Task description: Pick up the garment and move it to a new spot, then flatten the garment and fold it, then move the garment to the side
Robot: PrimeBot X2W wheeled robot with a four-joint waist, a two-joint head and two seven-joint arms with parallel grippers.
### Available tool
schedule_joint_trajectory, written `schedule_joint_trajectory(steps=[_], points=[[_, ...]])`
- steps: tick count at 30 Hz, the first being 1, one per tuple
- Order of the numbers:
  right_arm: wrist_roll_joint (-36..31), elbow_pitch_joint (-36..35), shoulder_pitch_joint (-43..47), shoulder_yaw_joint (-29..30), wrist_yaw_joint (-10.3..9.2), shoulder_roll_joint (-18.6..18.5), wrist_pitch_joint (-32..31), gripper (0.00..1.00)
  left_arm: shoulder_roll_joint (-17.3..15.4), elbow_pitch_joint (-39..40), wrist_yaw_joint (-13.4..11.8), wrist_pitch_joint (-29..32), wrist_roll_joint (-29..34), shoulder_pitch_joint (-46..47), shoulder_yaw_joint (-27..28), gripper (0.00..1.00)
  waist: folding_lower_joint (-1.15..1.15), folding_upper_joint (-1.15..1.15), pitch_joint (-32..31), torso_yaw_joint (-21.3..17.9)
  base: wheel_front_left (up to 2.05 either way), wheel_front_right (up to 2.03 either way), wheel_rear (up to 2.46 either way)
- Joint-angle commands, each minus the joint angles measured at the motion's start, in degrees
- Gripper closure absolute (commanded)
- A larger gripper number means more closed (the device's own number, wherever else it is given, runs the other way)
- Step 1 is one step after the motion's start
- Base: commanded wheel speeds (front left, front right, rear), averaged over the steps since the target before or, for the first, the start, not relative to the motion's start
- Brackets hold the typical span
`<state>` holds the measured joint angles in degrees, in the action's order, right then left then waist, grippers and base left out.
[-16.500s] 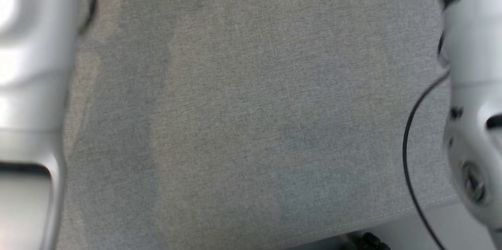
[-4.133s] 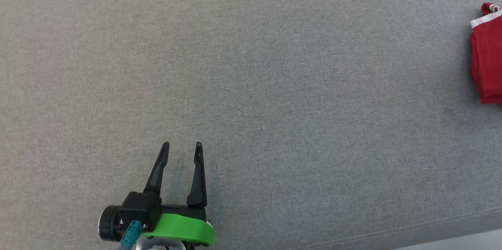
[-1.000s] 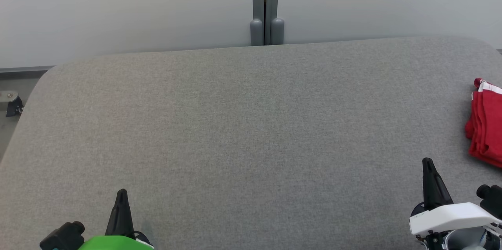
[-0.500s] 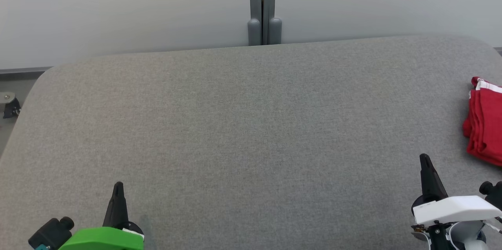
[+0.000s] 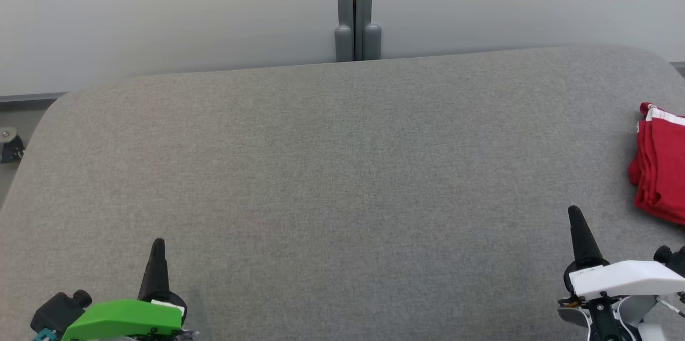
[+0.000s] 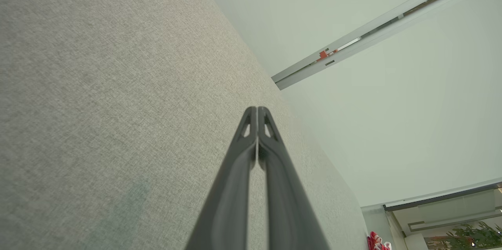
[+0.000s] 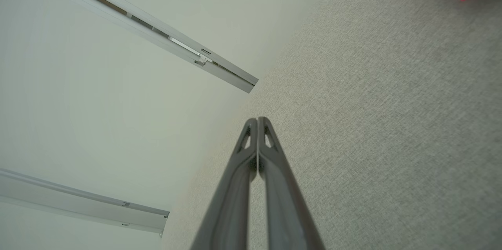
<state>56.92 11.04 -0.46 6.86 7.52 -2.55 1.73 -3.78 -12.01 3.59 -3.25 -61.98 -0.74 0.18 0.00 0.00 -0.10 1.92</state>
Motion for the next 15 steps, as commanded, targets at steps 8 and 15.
schedule_joint_trajectory(steps=[8,15], points=[[6.4,0.2,-2.0,0.0,-0.02,-0.4,-1.5,1.0,-0.5,0.0,1.0,1.5,-5.9,2.4,1.0,1.0,0.0,0.0,0.0,-0.2,0.0,0.0,0.0],[10.8,0.6,-2.7,-0.1,-0.01,-0.4,-2.6,1.0,-0.5,-0.3,1.5,2.6,-9.7,3.2,1.6,1.0,0.0,0.0,0.1,-0.4,0.0,0.0,0.0]])
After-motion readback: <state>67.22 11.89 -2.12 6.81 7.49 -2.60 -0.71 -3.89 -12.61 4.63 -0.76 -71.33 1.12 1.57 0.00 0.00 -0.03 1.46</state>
